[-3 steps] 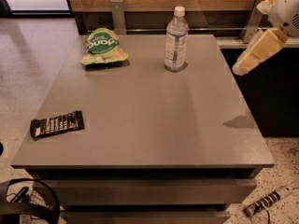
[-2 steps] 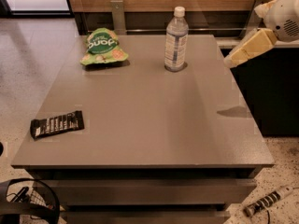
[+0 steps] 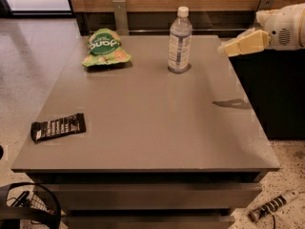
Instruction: Move blue plastic bottle near rxbar chocolate
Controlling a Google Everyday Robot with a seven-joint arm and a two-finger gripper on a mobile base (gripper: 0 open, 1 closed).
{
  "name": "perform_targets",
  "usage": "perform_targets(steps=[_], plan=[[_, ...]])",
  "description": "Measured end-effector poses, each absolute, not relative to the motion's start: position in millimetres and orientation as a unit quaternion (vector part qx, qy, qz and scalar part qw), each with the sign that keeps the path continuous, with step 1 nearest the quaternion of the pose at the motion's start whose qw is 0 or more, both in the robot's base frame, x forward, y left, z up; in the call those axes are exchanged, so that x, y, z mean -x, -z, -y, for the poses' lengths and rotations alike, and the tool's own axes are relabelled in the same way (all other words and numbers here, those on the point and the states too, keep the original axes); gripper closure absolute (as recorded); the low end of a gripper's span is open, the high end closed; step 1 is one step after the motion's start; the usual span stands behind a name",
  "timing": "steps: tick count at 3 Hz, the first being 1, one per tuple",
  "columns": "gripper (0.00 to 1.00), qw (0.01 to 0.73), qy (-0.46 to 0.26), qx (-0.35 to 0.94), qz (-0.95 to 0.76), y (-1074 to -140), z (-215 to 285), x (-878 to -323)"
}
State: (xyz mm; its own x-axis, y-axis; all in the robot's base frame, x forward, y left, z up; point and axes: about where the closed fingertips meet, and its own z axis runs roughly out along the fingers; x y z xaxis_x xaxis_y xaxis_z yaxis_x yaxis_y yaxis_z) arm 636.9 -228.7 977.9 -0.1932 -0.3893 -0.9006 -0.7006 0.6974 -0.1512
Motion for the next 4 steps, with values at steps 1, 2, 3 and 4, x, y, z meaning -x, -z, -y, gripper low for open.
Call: perform_targets(steps=[1, 2, 3, 4], plan=[[0.00, 0.527, -0.153, 0.363, -0.753, -977, 223, -638], [0.00, 0.557, -0.182, 0.362, -0.725, -973, 201, -656], [0.00, 0.599, -0.222, 0.352, -0.684, -968, 164, -682], [0.00, 0.618, -0.252, 0.338, -0.664, -963, 139, -699]])
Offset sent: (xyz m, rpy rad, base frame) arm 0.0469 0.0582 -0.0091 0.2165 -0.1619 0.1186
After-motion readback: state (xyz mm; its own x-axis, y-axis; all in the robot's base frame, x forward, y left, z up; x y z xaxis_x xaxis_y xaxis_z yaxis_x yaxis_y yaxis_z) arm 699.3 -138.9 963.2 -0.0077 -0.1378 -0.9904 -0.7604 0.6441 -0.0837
